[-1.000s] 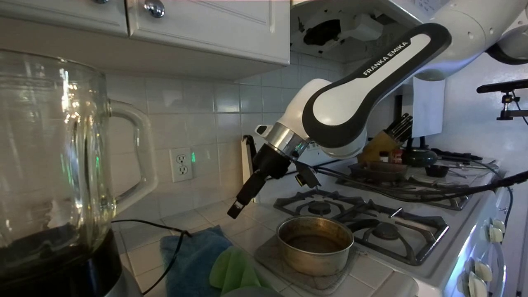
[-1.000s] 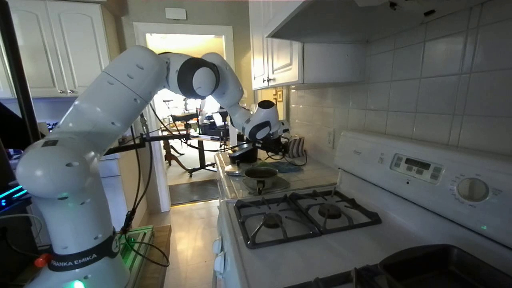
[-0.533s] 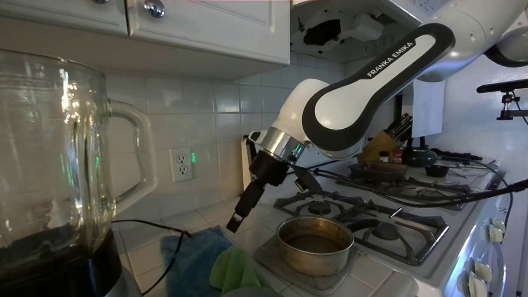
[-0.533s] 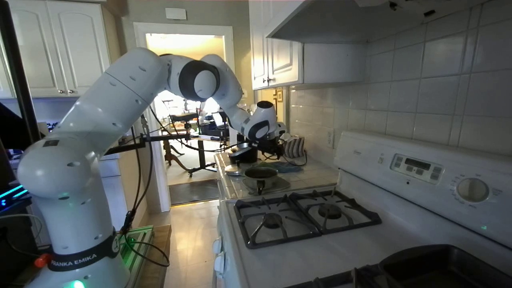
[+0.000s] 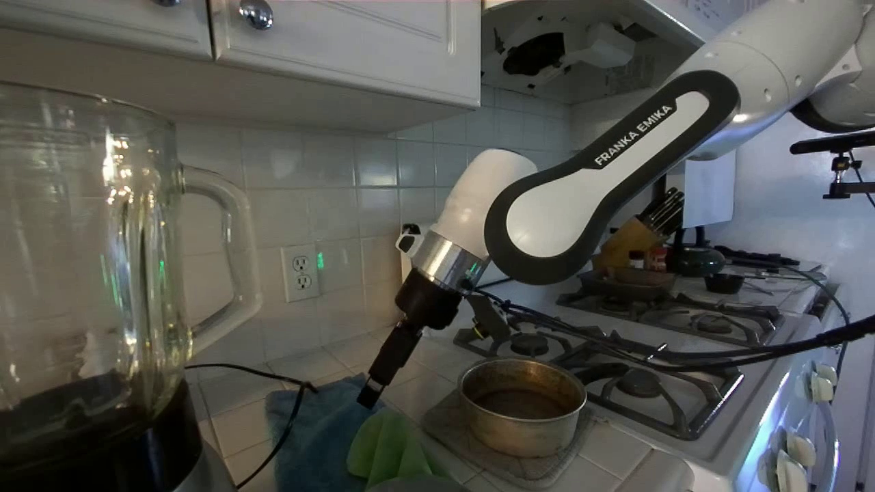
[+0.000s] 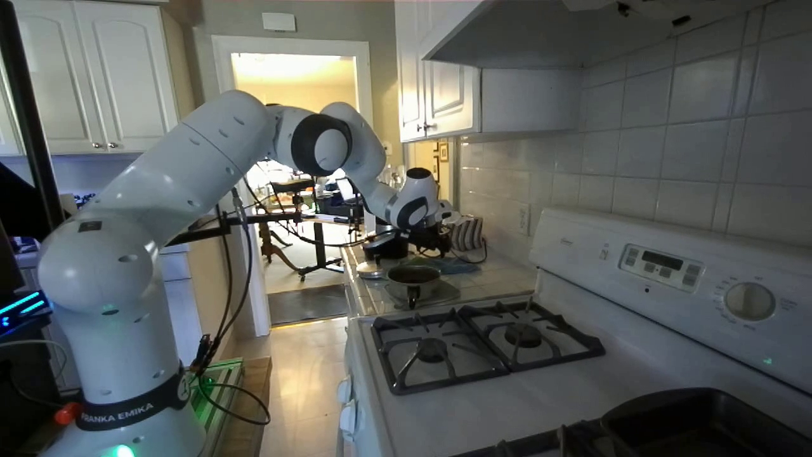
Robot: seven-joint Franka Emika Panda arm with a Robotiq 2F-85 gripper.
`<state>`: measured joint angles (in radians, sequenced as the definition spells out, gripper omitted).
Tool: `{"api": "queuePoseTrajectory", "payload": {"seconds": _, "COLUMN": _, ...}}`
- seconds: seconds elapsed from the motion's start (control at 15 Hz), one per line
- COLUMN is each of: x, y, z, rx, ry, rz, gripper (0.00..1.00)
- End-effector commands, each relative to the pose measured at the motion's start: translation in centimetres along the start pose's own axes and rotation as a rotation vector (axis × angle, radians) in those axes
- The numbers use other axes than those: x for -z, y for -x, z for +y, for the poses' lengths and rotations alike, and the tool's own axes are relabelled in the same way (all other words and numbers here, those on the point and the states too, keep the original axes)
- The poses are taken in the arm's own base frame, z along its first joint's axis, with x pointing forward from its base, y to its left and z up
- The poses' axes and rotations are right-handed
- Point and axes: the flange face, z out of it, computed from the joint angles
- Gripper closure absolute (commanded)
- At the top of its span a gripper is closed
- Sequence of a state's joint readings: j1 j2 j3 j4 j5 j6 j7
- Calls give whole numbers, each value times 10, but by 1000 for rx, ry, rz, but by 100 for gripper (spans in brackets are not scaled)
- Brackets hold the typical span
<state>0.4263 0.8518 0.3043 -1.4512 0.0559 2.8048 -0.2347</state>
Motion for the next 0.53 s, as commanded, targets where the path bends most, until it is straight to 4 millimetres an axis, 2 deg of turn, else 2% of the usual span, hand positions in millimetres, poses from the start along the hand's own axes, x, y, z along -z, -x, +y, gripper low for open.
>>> {"api": "queuePoseTrajectory", "payload": {"seconds": 0.0, "x": -17, "y": -9, "z": -3, "rx": 1, "ry": 40, "rz": -12, "gripper": 0}}
{"api": "queuePoseTrajectory", "payload": {"seconds": 0.47, "x": -33, "y": -12, "z": -9, "rx": 4, "ry": 86, "rz": -75, "gripper": 0}}
